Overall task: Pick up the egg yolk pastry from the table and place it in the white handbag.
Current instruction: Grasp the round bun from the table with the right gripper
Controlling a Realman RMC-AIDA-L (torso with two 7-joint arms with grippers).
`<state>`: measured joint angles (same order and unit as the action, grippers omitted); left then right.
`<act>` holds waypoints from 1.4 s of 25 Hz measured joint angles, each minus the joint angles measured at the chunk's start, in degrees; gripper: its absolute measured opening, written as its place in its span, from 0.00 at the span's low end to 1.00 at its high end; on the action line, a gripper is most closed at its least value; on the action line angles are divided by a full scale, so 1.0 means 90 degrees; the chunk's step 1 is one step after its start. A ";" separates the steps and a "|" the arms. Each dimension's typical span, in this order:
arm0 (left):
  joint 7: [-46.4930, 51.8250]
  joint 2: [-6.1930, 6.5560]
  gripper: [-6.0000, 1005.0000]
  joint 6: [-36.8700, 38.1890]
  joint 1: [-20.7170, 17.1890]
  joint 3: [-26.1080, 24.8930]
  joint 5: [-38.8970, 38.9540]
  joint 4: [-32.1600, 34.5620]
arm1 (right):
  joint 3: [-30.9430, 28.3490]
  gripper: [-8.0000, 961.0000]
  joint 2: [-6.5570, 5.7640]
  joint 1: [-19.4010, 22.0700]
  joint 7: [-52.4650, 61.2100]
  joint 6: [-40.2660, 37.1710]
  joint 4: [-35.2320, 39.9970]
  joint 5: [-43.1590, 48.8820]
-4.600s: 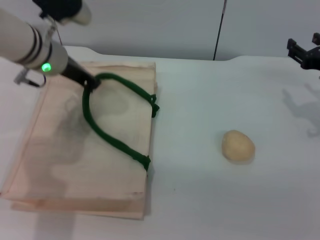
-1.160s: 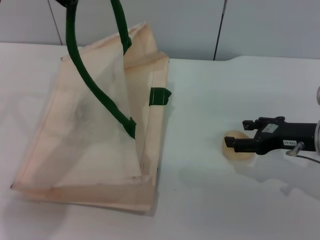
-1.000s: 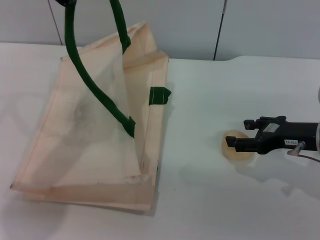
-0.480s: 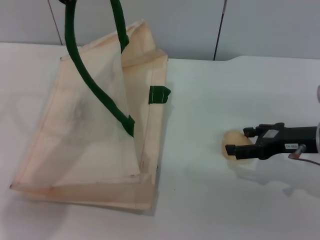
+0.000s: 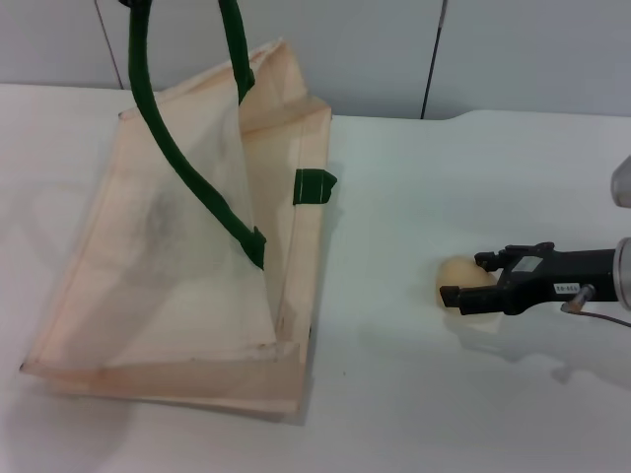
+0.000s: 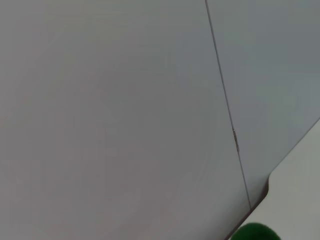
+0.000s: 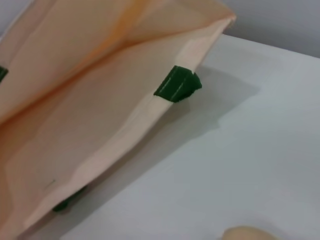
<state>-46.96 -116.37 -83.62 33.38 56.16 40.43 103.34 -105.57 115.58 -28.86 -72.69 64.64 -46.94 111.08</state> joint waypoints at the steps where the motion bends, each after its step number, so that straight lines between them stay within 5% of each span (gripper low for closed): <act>1: 0.0000 0.0000 0.13 0.0006 0.0001 0.0000 0.0000 -0.0007 | 0.0011 0.92 0.0005 -0.0005 0.0000 -0.0032 0.0000 0.0026; 16: -0.0005 0.0000 0.13 0.0025 0.0003 0.0000 -0.0043 -0.0037 | 0.0050 0.79 0.0008 -0.0023 0.0007 -0.0127 -0.0043 0.0310; 22: -0.0007 0.0000 0.13 0.0025 0.0003 0.0000 -0.0054 -0.0037 | 0.0050 0.60 0.0009 -0.0028 0.0010 -0.0129 -0.0057 0.0352; 35: -0.0014 0.0000 0.13 0.0018 -0.0008 0.0000 -0.0059 -0.0024 | 0.0041 0.47 0.0024 0.0079 -0.0019 -0.0130 -0.0501 0.0317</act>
<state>-47.08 -116.37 -83.46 33.31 56.16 39.90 103.12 -105.20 115.80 -28.15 -72.86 63.46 -51.45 113.94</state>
